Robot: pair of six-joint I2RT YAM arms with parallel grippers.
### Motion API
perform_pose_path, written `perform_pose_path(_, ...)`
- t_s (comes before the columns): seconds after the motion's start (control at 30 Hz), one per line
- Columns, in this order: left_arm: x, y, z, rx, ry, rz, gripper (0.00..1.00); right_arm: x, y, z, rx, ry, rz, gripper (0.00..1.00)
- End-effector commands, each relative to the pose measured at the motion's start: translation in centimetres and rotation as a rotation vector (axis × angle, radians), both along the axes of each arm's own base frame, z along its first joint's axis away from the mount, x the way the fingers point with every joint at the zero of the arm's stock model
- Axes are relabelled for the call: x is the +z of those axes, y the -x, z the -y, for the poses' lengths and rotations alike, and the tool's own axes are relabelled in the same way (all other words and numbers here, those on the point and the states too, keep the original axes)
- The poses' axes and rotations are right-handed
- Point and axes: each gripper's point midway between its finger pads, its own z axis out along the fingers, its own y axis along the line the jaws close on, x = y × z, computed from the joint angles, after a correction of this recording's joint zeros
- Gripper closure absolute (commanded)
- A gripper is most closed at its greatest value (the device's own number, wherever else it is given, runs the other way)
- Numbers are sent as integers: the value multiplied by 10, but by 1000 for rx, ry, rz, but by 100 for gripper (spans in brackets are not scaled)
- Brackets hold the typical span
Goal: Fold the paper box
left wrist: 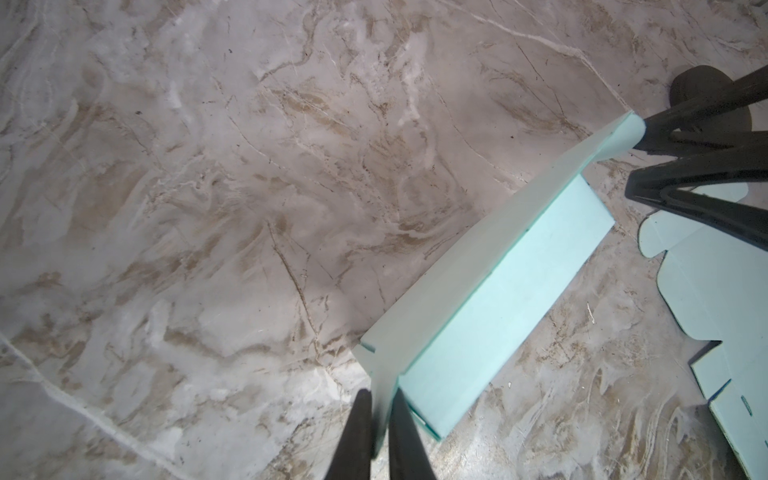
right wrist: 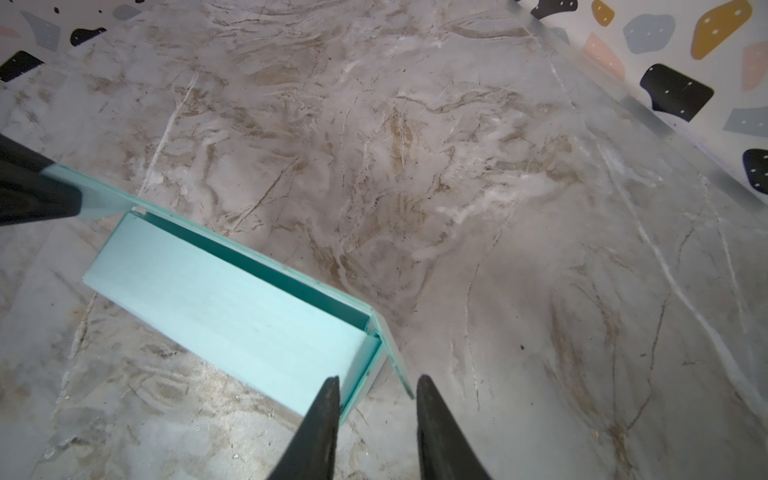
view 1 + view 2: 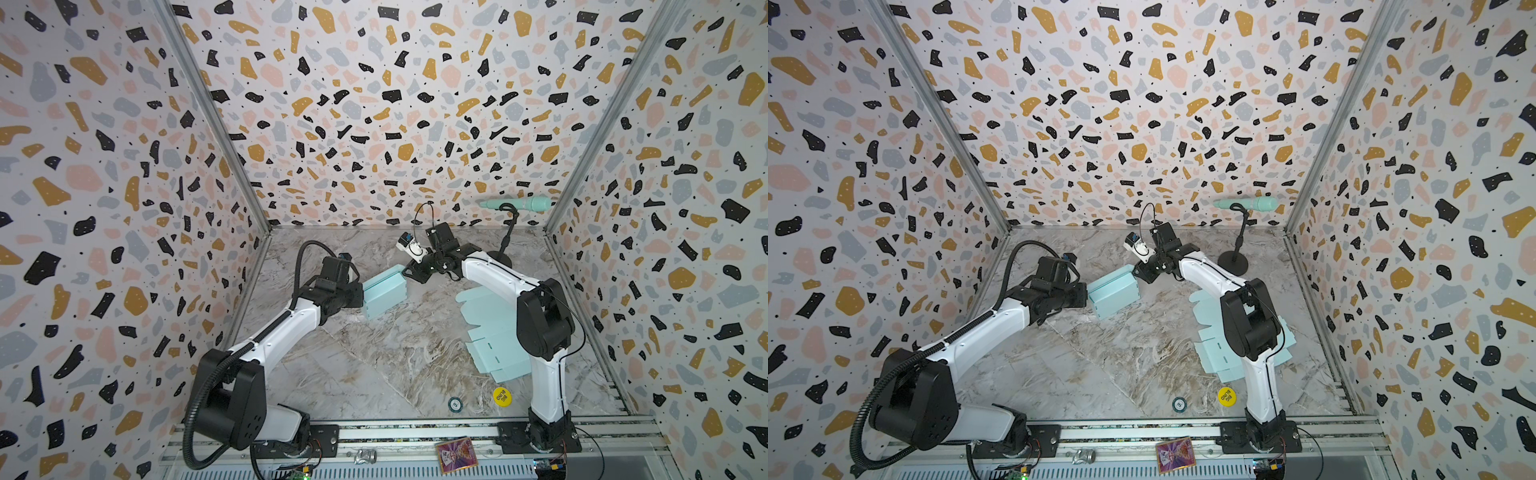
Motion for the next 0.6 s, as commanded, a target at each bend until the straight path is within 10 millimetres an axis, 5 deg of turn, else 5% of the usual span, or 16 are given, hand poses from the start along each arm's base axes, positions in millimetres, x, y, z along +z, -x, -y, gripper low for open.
perform_pose_path(0.0,13,-8,3,-6,-2,32,88,15,-5,-3,-11,-5,26,64)
perform_pose_path(0.57,12,-6,5,-22,-24,32,88,12,-24,-8,43,27,52,62)
